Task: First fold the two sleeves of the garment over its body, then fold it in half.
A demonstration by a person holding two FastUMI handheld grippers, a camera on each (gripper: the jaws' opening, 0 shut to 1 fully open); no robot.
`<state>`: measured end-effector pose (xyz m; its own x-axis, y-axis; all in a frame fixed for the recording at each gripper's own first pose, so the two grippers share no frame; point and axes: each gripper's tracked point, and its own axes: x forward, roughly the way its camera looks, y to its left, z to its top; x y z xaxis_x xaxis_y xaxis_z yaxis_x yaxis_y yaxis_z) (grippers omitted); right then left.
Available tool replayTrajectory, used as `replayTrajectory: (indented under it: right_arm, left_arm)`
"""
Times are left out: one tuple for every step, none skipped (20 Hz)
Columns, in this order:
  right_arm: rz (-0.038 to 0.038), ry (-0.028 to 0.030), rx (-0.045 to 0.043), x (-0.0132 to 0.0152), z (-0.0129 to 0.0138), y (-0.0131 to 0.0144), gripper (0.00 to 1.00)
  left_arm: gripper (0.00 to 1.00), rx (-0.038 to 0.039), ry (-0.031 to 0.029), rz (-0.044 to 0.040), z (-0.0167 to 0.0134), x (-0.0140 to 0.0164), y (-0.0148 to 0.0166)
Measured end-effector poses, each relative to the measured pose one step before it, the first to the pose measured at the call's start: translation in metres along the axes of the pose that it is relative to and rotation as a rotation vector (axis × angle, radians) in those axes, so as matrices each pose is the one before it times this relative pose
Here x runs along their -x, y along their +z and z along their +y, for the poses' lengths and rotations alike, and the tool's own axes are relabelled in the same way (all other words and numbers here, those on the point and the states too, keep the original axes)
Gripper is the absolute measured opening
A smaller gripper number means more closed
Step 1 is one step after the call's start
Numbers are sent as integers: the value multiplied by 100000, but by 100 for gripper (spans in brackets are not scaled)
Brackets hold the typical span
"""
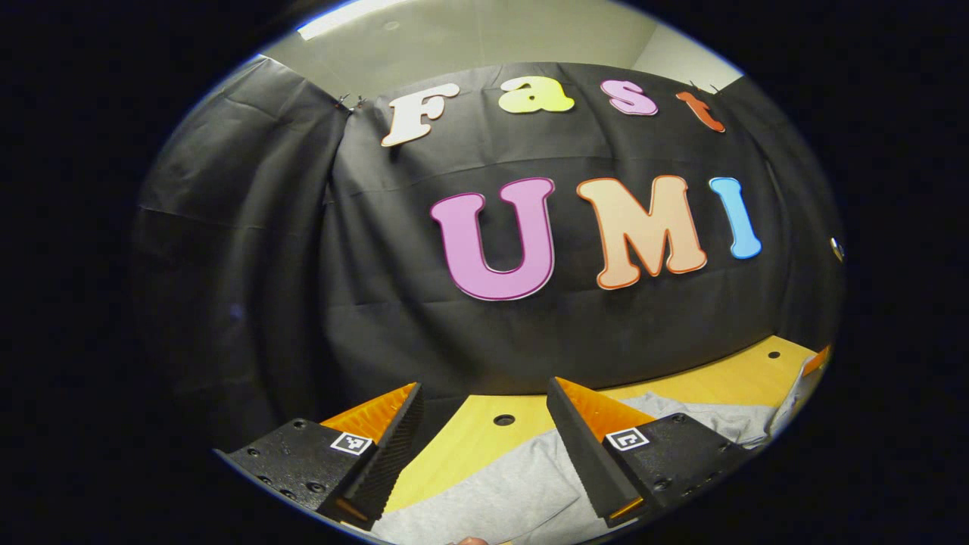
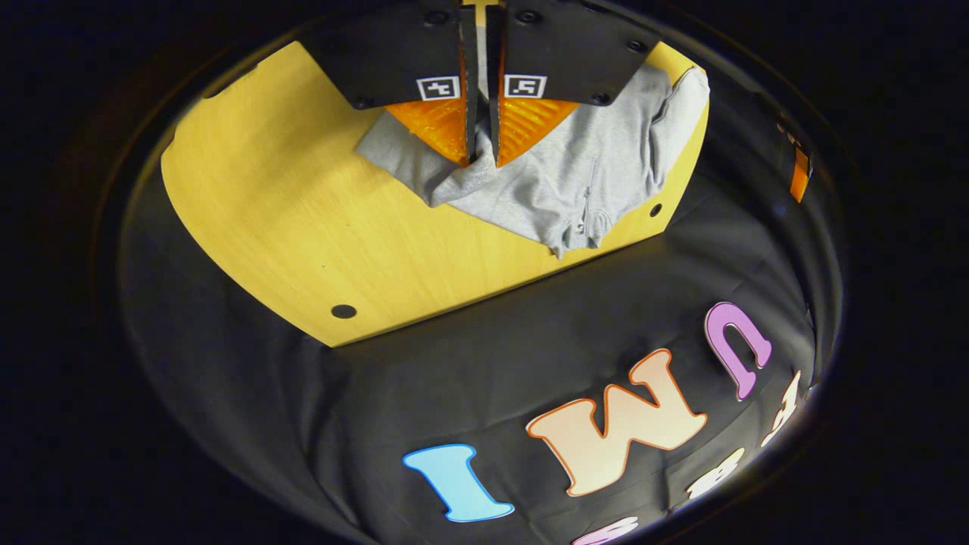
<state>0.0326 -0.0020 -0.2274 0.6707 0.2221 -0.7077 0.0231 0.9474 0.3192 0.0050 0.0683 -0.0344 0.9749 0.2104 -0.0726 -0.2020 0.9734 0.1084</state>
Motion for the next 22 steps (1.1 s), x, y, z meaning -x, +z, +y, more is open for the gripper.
replayTrajectory:
  right_arm:
    - [-125, 1617, 318, -479, 1311, 224, 7]
    - [-62, 1494, 539, -472, 1144, 331, 7]
    - [-59, 1397, 588, -513, 1225, 220, 7]
    - [9, 1400, 550, -528, 1190, 258, 7]
    - [55, 1603, 569, -791, 1444, 285, 7]
    - [121, 1490, 527, -619, 1190, 165, 7]
    - [59, 1448, 830, -663, 1269, 101, 7]
    - [243, 1503, 1140, -574, 1272, 190, 7]
    - [307, 1804, 947, -648, 1472, -102, 4]
    - [98, 1904, 749, -714, 1381, 85, 5]
    - [258, 1552, 668, -508, 1282, -24, 5]
    - [411, 1743, 573, -687, 1286, -151, 6]
    - [609, 1661, 527, -740, 1425, -154, 6]
    - [681, 1701, 1120, -774, 1375, -114, 7]
    - [936, 1411, 1509, -681, 1464, -268, 7]
    - [1211, 1538, 1656, -870, 1325, -286, 7]
    - [1406, 1388, 1719, -930, 1232, -430, 7]
    - [1378, 1251, 1575, -968, 1154, -424, 7]
    - [1508, 1139, 1479, -1111, 1134, -427, 7]
    - [1248, 1145, 1132, -1077, 1209, -484, 7]
    - [1316, 1187, 1046, -980, 1190, -560, 7]
    - [1574, 607, 1148, -1112, 899, -495, 7]
  left_arm:
    - [100, 197, 1580, 77, 956, 264, -51]
    - [100, 47, 1739, 189, 1004, 98, -246]
    - [100, 57, 1610, 311, 1039, 222, -147]
    - [95, 87, 1649, 481, 989, 256, -293]
    - [95, 79, 1763, 610, 956, 157, -236]
    - [100, 226, 1922, 558, 1133, 268, -247]
    - [96, 341, 1815, 384, 1002, 259, -243]
    - [100, 189, 1962, 402, 1109, 327, -168]
    - [100, -43, 1983, 161, 1162, 237, -216]
    - [100, -132, 1966, 72, 1241, 268, -256]
    - [100, -225, 1958, 103, 1192, 289, -243]
    - [100, -136, 1914, 457, 1167, 249, -449]
    - [100, -31, 1865, 693, 1111, 167, -349]
    - [100, 130, 1802, 734, 1088, 210, -360]
    - [100, 236, 1611, 796, 1077, 166, -439]
    - [100, 262, 1598, 553, 1051, 183, -192]
    - [100, 27, 1609, 466, 895, 199, -242]
    - [100, -187, 1533, 369, 963, 125, -373]
    - [100, -347, 1474, 53, 969, 127, -57]
    - [100, -534, 1545, 146, 973, 142, -295]
    - [100, -583, 1245, 334, 891, 159, -128]
    - [100, -590, 1317, 508, 886, 184, -312]
